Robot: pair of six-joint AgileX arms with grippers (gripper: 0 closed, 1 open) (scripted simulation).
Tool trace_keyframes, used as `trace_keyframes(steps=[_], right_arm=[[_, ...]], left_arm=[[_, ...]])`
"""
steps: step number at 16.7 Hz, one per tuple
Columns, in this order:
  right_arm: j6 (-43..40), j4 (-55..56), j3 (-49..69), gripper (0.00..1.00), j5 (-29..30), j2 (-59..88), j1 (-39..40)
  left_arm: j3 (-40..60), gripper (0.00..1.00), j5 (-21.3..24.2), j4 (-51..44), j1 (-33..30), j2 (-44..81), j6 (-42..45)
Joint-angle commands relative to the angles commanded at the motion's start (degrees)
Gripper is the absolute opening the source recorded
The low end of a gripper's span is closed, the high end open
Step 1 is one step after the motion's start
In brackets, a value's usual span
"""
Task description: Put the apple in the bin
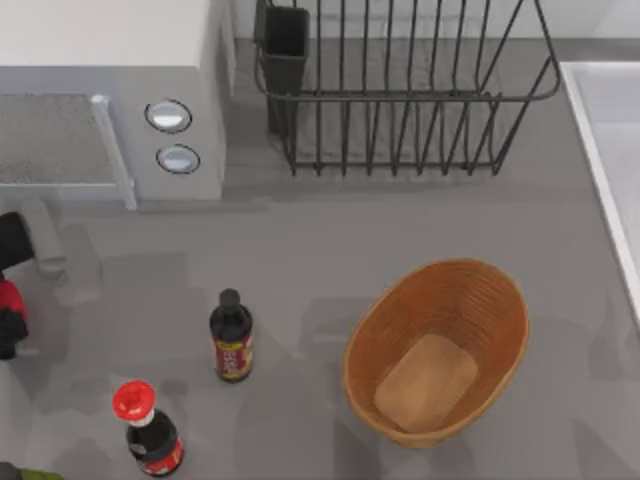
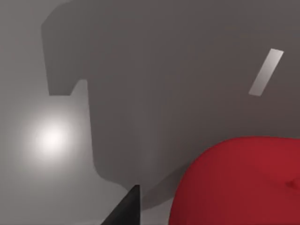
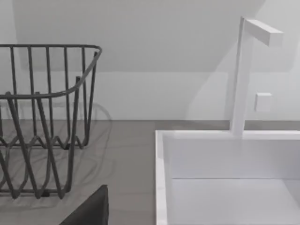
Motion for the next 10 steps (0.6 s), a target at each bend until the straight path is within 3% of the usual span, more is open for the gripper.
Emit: trace_keyframes(steps=[4,10], right_arm=[[0.0,0.0,0.0,1.0,0.0,0.0,0.0],[0.0,0.0,0.0,1.0,0.0,0.0,0.0]], left_arm=[[0.0,0.02,0.0,0.0,0.0,0.0,0.0],[0.0,0.0,0.0,0.0,0.0,0.0,0.0]])
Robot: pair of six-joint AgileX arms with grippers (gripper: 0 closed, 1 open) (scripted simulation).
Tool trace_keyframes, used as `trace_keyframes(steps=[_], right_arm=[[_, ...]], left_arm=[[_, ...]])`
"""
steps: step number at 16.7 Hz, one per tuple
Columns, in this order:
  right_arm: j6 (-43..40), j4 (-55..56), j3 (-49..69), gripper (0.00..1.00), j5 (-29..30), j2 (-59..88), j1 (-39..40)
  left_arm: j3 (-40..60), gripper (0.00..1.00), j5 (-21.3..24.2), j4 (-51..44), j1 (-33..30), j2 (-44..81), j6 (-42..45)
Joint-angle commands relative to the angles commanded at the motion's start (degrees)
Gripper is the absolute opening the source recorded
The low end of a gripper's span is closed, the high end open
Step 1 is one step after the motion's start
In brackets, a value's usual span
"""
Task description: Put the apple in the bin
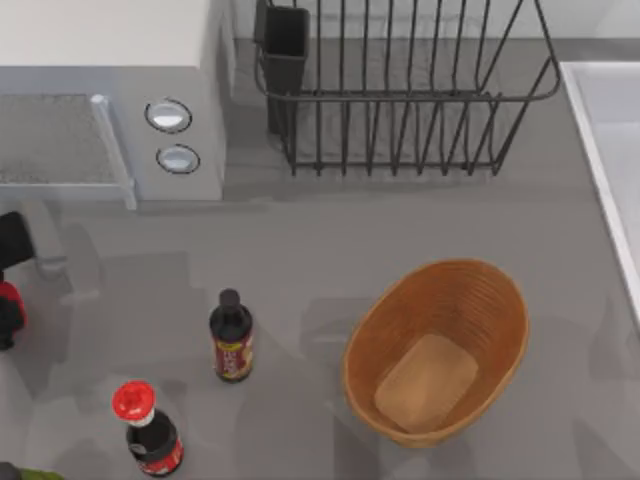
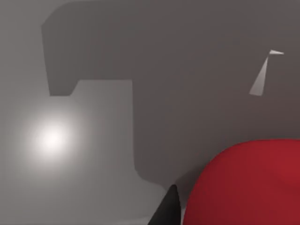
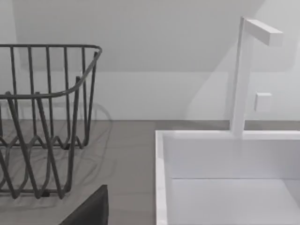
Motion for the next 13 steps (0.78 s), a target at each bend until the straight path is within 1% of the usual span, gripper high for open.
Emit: trace_keyframes(steps=[2,6,9,13], right_arm=[[0.0,0.0,0.0,1.0,0.0,0.0,0.0],[0.0,0.0,0.0,1.0,0.0,0.0,0.0],[0.0,0.0,0.0,1.0,0.0,0.0,0.0],[0.0,0.0,0.0,1.0,0.0,0.0,0.0]], left_arm=[[0.0,0.0,0.0,0.0,0.0,0.0,0.0],[0.1,0.0,-0.5,-2.9,0.7,-1.8,-0.3],[1.5,0.0,-1.3,-8.6,2.1,-3.6,-0.2],[8.9,0.0,-1.9,-18.7,2.7,-7.3,0.5]])
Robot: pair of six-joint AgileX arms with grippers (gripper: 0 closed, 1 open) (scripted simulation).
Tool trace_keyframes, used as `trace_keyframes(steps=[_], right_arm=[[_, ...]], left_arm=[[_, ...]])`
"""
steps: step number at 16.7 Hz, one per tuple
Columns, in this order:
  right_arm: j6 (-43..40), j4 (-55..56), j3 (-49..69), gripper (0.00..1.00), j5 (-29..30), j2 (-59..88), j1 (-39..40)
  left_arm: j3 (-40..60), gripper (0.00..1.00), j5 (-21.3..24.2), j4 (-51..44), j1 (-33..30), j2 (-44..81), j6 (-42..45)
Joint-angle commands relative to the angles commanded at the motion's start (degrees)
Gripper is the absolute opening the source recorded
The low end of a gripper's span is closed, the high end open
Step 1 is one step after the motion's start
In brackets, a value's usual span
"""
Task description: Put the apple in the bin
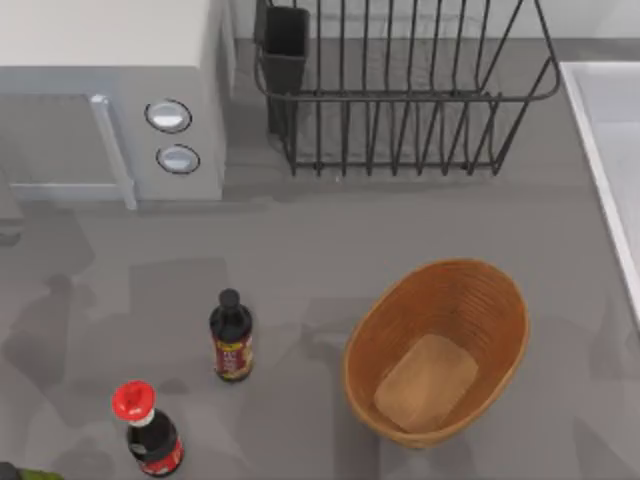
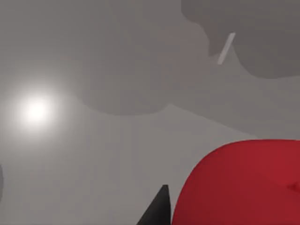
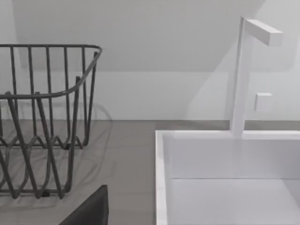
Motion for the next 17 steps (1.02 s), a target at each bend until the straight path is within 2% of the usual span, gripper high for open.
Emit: trace_keyframes(steps=[7,15,17], right_arm=[[0.0,0.0,0.0,1.0,0.0,0.0,0.0],[0.0,0.0,0.0,1.0,0.0,0.0,0.0],[0.0,0.0,0.0,1.0,0.0,0.0,0.0]], left_arm=[[14.1,0.0,1.3,-13.1,-2.3,-3.7,-0.6],[15.4,0.0,1.7,-15.4,-2.6,-3.0,-1.0],[15.9,0.0,1.7,-15.8,-4.3,-2.8,-2.7]])
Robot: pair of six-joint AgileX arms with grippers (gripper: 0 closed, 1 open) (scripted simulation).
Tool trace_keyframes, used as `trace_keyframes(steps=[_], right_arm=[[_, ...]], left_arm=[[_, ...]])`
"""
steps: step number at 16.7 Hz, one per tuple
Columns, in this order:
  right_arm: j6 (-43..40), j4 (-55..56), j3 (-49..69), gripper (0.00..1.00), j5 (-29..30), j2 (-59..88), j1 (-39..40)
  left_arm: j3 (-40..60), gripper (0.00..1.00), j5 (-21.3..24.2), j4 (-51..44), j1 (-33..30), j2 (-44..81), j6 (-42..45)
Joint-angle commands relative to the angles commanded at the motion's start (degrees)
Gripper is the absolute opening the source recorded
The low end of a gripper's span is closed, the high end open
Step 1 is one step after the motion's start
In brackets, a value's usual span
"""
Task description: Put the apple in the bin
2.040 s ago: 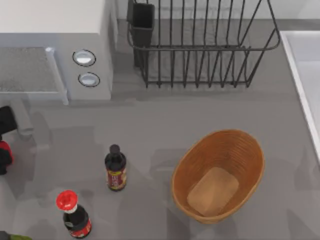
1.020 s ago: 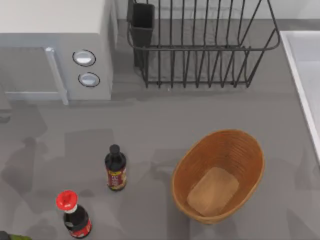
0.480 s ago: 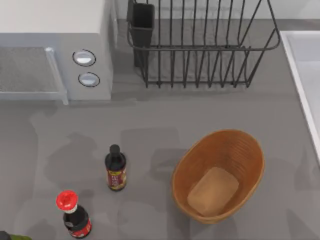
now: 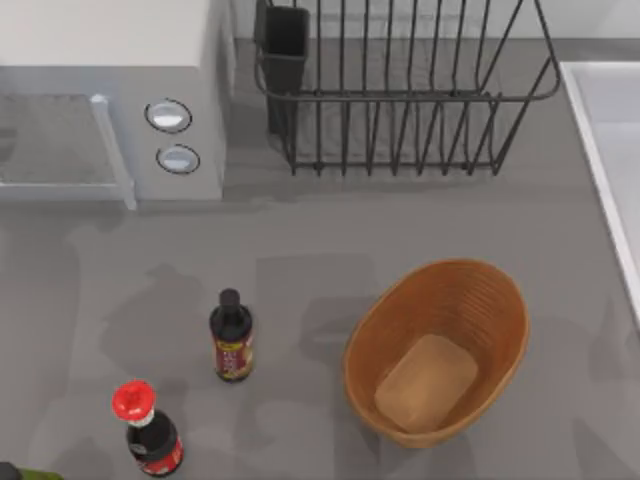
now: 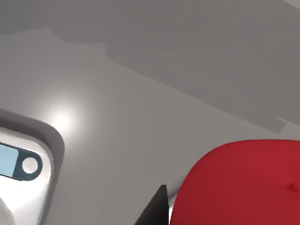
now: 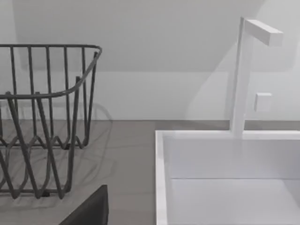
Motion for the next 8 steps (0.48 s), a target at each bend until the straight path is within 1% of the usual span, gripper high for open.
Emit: trace_keyframes(steps=[2,4,8], right_arm=[[0.0,0.0,0.0,1.0,0.0,0.0,0.0],[0.0,0.0,0.0,1.0,0.0,0.0,0.0],[0.0,0.0,0.0,1.0,0.0,0.0,0.0]], left_arm=[[1.0,0.0,-0.1,-0.8,-3.6,0.6,-4.0],[2.6,0.0,-0.3,-1.8,-8.6,1.4,-10.3],[7.3,0.0,-1.6,-3.3,-21.3,3.7,-28.1]])
